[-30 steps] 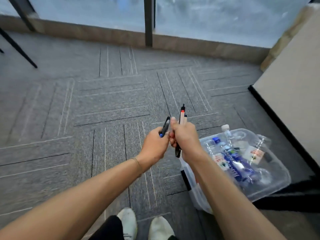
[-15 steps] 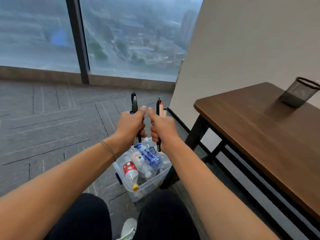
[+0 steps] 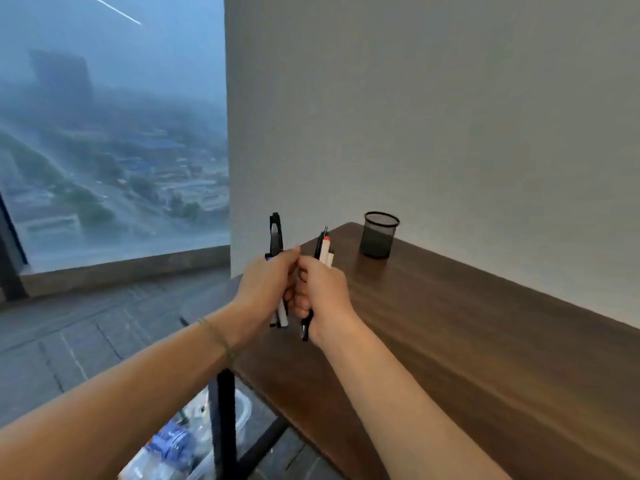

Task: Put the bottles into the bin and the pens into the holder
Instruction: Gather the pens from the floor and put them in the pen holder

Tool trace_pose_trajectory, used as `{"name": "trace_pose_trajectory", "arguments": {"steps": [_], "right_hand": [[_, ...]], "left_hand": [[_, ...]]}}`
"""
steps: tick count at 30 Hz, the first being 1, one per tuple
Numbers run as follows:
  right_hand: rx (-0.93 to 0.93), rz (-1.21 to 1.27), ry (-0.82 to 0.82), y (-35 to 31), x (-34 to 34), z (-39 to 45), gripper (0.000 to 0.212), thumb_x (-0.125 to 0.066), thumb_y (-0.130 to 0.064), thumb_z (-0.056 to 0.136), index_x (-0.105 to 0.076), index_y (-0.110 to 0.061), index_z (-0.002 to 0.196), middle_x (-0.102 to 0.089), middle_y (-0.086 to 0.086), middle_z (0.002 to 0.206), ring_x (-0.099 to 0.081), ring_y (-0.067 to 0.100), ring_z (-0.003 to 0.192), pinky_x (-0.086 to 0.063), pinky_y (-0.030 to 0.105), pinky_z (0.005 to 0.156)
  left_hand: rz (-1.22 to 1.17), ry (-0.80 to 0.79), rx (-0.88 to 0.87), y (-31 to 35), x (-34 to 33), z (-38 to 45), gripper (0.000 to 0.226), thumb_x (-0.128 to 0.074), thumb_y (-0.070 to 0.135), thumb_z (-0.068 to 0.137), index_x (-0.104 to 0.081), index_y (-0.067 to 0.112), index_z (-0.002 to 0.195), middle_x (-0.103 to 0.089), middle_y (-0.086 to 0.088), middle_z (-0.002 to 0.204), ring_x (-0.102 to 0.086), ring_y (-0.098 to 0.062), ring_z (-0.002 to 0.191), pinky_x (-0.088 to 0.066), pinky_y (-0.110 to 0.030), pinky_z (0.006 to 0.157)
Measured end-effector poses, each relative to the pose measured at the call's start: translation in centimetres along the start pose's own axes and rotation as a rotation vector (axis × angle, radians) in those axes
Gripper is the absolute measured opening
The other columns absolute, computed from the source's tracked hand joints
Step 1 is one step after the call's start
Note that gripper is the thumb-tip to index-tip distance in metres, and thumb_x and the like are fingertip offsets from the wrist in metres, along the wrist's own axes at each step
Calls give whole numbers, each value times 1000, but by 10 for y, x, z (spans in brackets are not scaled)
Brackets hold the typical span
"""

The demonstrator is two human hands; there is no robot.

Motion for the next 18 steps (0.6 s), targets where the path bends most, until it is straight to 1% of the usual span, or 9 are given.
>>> {"name": "trace_pose_trajectory", "arguments": {"steps": [3, 6, 10, 13, 15, 18], "right_hand": [[-7, 61, 43, -34, 41, 33, 46, -58, -14, 94, -43, -16, 51, -37, 0, 37, -29, 12, 27, -18, 19, 33], [23, 105, 37, -64, 64, 68, 43, -54, -13, 97, -40, -15, 56, -34, -2, 34, -27, 10, 23, -19, 17, 30], [70, 52, 88, -96, 87, 122, 39, -58, -12, 95, -41, -15, 60, -33, -1, 39, -25, 11, 27, -20, 19, 33], [98, 1, 172, -120, 112, 155, 28, -63, -14, 93, -46, -14, 71, -35, -1, 43, -27, 12, 32, -21, 21, 37], [113, -20, 223, -134, 130, 176, 23, -66, -17, 93, -48, -14, 79, -37, -2, 45, -28, 11, 33, -23, 21, 37], [125, -8, 288, -149, 153, 207, 25, -66, -19, 94, -47, -15, 78, -35, -4, 43, -27, 11, 35, -23, 21, 37]], "left_hand": [[15, -56, 1, 10, -61, 28, 51, -61, 29, 101, -52, 17, 53, -45, 3, 39, -43, -14, 34, -37, -24, 40], [21, -59, -22, 20, -101, 60, 49, -59, 27, 102, -51, 14, 55, -45, 3, 35, -42, -11, 28, -34, -21, 34], [-17, -55, -6, 24, -140, 115, 53, -60, 26, 101, -47, 16, 50, -42, 3, 34, -40, -14, 26, -31, -22, 36], [45, -96, -28, 30, -169, 155, 43, -60, 26, 100, -45, 14, 62, -39, 4, 38, -36, -13, 28, -32, -25, 38], [62, -103, -49, 34, -187, 183, 36, -60, 26, 99, -44, 13, 69, -37, 1, 46, -34, -14, 30, -34, -26, 38], [22, -88, -50, 35, -211, 222, 30, -61, 23, 98, -45, 14, 75, -35, 0, 50, -32, -12, 29, -35, -24, 36]]}}
Point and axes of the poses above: each hand's wrist, its own z-axis towards the middle knuckle, its own x-axis out of the back of the hand, y = z × x, the point moved 3 cm from there along z, towards the middle knuckle
